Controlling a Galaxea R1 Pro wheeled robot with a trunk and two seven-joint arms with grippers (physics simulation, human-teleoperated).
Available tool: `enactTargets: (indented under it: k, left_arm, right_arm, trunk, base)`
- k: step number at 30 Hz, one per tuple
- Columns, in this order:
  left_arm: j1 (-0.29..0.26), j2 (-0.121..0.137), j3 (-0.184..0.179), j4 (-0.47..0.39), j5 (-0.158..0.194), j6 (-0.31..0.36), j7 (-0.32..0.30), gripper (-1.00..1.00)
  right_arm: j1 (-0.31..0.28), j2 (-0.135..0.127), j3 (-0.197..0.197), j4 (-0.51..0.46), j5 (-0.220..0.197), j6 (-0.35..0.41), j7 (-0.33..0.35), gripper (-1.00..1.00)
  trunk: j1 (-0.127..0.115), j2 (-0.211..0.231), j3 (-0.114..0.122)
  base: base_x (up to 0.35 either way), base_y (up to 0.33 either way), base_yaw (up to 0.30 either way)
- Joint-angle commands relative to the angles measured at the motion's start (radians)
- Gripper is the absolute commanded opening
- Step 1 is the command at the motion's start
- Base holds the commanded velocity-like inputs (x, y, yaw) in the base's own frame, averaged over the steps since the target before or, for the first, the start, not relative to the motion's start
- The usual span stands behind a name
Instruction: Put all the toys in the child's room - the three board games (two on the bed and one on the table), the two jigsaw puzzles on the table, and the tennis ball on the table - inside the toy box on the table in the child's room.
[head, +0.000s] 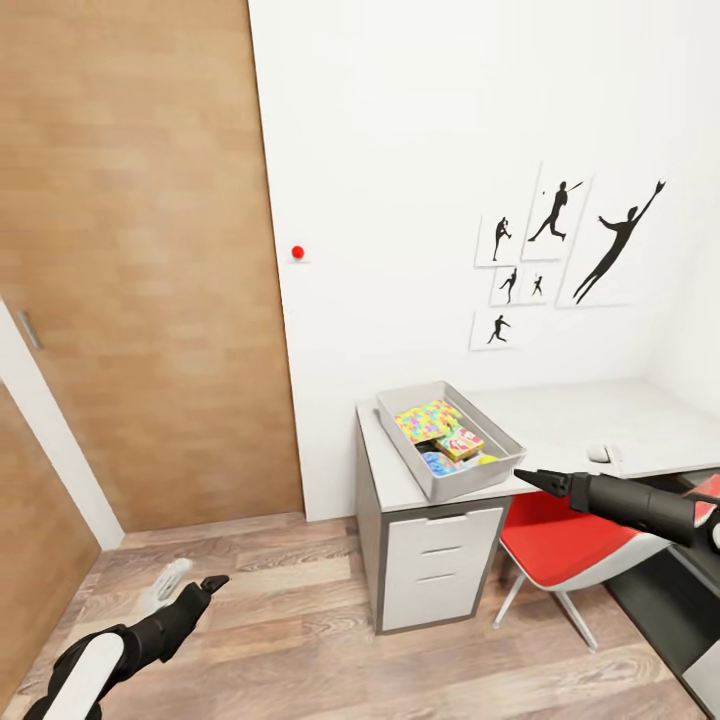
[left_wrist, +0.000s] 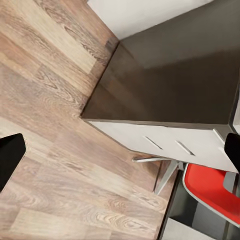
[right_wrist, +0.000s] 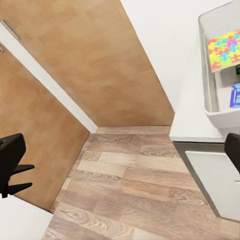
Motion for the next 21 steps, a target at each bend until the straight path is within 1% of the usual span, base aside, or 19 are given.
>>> enactTargets:
  k: [1,12,16,21]
  left_arm:
    - [0.0,0.0,0.002,-0.001,0.011,0.004,0.008,1.0]
    - [0.0,-0.001,0.004,-0.001,0.007,0.004,0.008,1.0]
    - [0.0,-0.001,0.004,-0.001,0.005,0.004,0.008,1.0]
    - [0.0,-0.002,0.003,-0.001,0.002,0.004,0.008,1.0]
  right_arm:
    - [-0.004,-0.001,0.004,0.0,-0.007,0.002,0.0,1.0]
    - [-0.004,-0.003,0.004,0.0,-0.007,0.004,0.005,1.0]
    - [-0.001,-0.005,0.006,0.0,-0.007,0.006,0.008,1.0]
    - [0.018,-0.006,0.01,0.0,-0.007,0.01,0.012,1.0]
  trunk:
    - [0.001,-0.003,-0.002]
    - [0.001,-0.003,-0.002]
    - [0.001,-0.003,-0.002]
    - [0.001,-0.003,-0.002]
  base:
    - [-0.011,0.312,0.0]
    - [-0.005,0.295,0.0]
    - [-0.001,0.126,0.0]
    - [-0.001,0.058,0.0]
